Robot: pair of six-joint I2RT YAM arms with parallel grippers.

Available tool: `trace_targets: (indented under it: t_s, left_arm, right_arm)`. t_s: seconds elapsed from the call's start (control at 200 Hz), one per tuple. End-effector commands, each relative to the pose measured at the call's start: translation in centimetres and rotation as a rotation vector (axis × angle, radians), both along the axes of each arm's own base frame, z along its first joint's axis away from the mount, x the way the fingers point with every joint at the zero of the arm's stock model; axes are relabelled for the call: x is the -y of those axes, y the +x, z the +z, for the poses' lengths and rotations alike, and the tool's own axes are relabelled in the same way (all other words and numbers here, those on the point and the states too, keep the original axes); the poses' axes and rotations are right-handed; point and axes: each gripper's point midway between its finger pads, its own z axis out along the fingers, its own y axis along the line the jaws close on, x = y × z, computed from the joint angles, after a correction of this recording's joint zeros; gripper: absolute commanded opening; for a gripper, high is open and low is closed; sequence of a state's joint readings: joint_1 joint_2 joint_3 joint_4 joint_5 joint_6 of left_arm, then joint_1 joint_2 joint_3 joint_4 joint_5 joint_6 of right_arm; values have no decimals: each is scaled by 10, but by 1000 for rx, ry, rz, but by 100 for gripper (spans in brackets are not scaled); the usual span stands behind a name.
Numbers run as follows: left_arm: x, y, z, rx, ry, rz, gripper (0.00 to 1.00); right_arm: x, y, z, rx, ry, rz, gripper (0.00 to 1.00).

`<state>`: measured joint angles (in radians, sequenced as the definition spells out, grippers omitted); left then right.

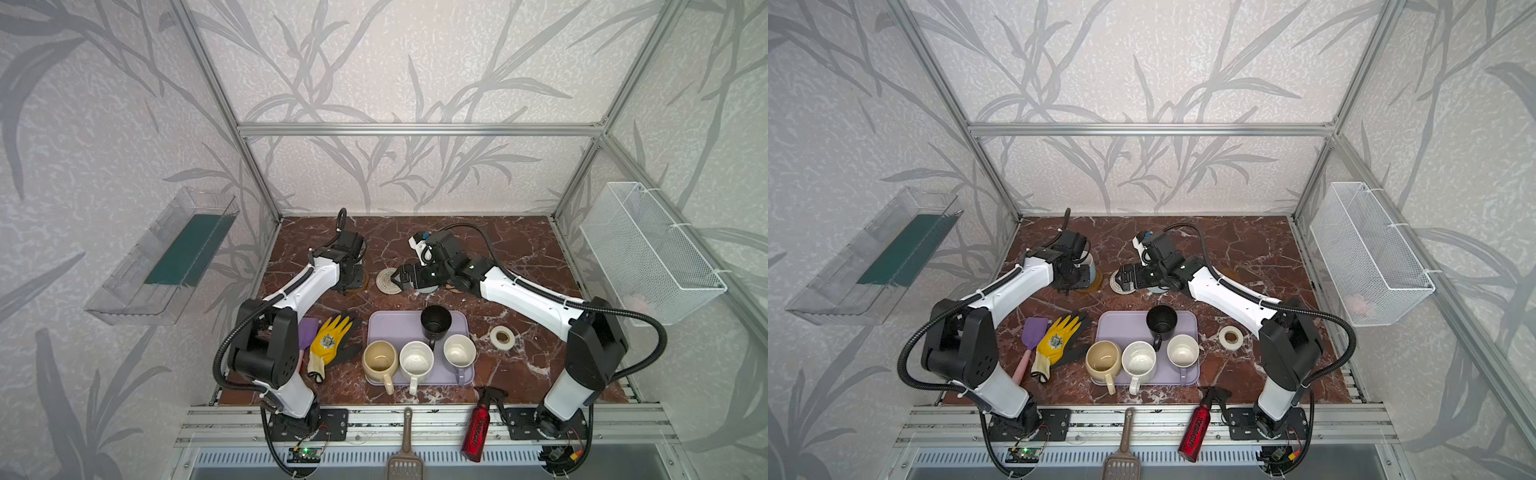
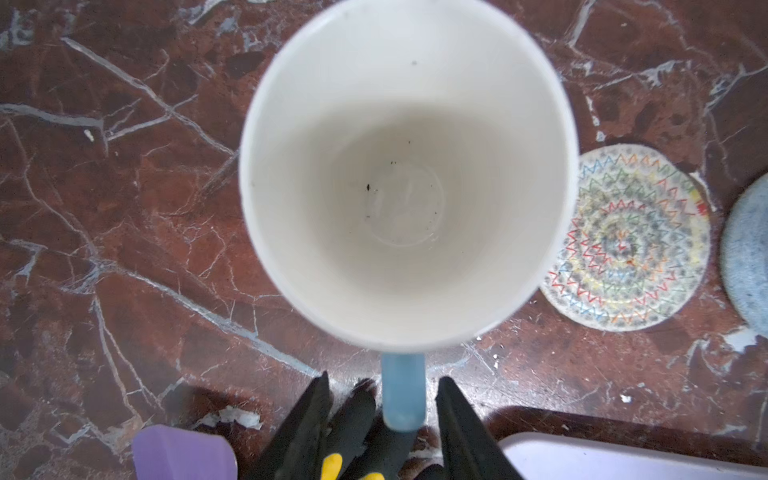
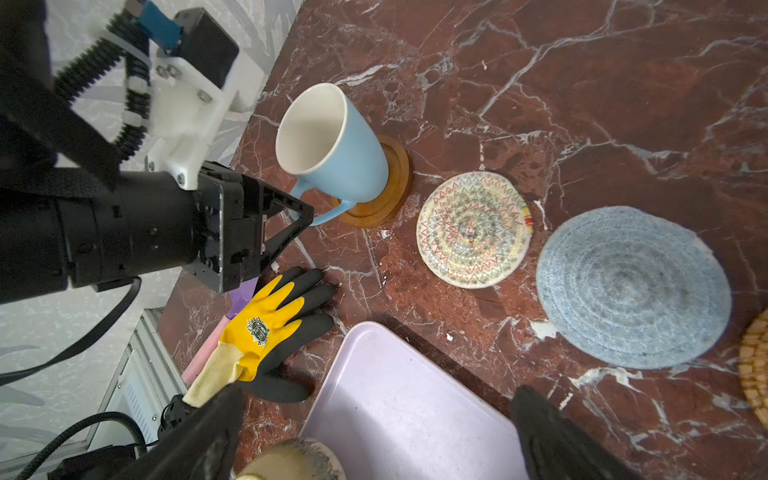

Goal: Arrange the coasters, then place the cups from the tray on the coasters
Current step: 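Raise the left gripper off the mug while the right gripper moves over the black mug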

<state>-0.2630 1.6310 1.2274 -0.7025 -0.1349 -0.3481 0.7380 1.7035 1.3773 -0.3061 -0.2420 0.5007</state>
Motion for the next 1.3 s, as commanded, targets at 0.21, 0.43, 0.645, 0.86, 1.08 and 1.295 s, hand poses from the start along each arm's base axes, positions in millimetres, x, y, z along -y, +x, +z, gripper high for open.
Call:
trace_targets:
  t_s: [0.21,0.43,0.645,0.86,1.08,1.295]
  left_arm:
    - [-3,-25,54,91,-72,28,74]
    - [11,-41,89,173,-190,-13,99]
    - [26,-60,120,229,-318,-64,99]
    - [56,-87,128,197,-500,-151,99]
    - [75,-110,118,140,-576,-189,98]
    - [102,-127,103,79,-552,-261,97]
  right_arm:
    - [24,-17,34,83,-40,6,99]
    - [51,-36,38,107,-95,3,99]
    - [77,-59,33,108,-152,14,99]
    - [99,-93,15,62,-208,52,99]
    - [109,-123,-11,26,-298,65,99]
    - [112,-136,-37,-14,-345,23,98]
